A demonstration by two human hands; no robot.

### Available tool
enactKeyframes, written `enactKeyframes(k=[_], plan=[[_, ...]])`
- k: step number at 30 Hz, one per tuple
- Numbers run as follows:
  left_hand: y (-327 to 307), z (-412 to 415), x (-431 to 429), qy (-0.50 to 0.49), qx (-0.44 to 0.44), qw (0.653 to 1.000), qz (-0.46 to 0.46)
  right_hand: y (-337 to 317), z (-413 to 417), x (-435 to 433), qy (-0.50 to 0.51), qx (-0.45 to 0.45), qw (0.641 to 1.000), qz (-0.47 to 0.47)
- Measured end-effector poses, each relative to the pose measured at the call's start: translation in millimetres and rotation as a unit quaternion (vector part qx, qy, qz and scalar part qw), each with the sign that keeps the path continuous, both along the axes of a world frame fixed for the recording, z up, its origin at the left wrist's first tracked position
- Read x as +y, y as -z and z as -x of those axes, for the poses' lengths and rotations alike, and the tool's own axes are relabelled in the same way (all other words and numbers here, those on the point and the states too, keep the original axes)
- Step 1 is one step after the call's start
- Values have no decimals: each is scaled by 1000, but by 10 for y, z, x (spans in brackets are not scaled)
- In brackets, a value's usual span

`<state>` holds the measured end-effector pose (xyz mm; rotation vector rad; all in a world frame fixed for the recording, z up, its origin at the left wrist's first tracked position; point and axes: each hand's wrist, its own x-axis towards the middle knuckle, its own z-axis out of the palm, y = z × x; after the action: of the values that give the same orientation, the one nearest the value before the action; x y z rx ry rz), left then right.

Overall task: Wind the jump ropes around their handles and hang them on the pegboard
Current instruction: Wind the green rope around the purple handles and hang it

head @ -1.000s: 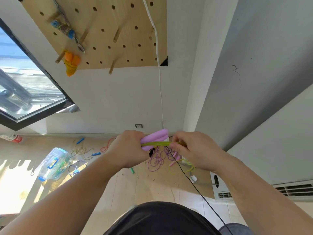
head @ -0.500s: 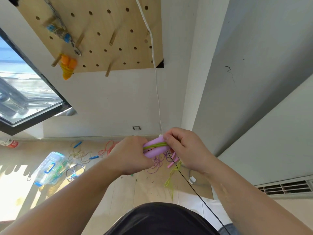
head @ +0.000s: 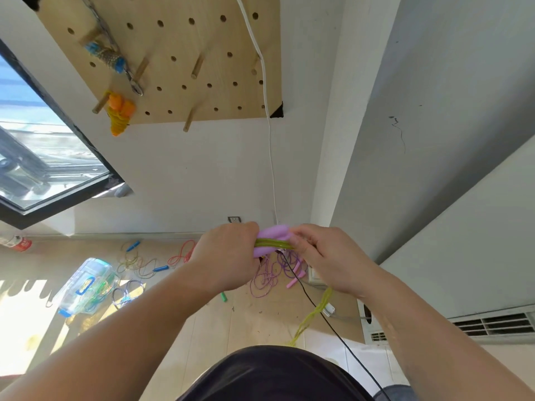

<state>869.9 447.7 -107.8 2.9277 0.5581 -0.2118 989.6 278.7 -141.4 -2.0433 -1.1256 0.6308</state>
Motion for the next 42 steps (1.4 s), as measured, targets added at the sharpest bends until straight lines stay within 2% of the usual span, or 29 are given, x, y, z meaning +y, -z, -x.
enactKeyframes(k=[2, 4, 6, 9, 14, 17, 21, 23, 26, 31, 36, 40, 42], plan=[[21, 18, 34, 0, 23, 1000, 8, -25, -7, -20, -45, -91, 993, 68], [38, 13, 53, 2, 42, 999, 18, -59, -26, -21, -60, -177, 978, 96], [35, -5, 91, -8, 50, 998, 32, -73, -67, -36, -62, -214, 967, 123], [20, -22, 159, -17, 59, 996, 72, -57, -114, -68, -70, -204, 966, 139], [-3, -49, 199, -20, 66, 989, 134, 60, -202, -82, -69, -200, 973, 92], [-14, -46, 241, -21, 65, 975, 210, 109, -239, -87, -82, -183, 976, 79], [-123, 1, 279, 17, 80, 956, 282, 193, -299, -78, -109, -165, 979, 48], [-159, 21, 294, 47, 121, 954, 270, 199, -301, -26, -137, -190, 972, 25], [-179, 40, 294, 99, 186, 953, 219, 163, -270, 135, -219, -229, 948, 8], [-221, 112, 399, 154, 252, 932, 212, 155, -354, 508, -351, -310, 883, 31], [-249, 109, 645, 191, 279, 923, 184, -11, -342, 1012, -451, -410, 792, 31], [-255, 95, 923, 227, 302, 919, 116, -178, -347, 1382, -493, -411, 765, 55], [-219, 76, 1102, 235, 318, 914, 89, -297, -336, 1615, -493, -389, 766, 134]])
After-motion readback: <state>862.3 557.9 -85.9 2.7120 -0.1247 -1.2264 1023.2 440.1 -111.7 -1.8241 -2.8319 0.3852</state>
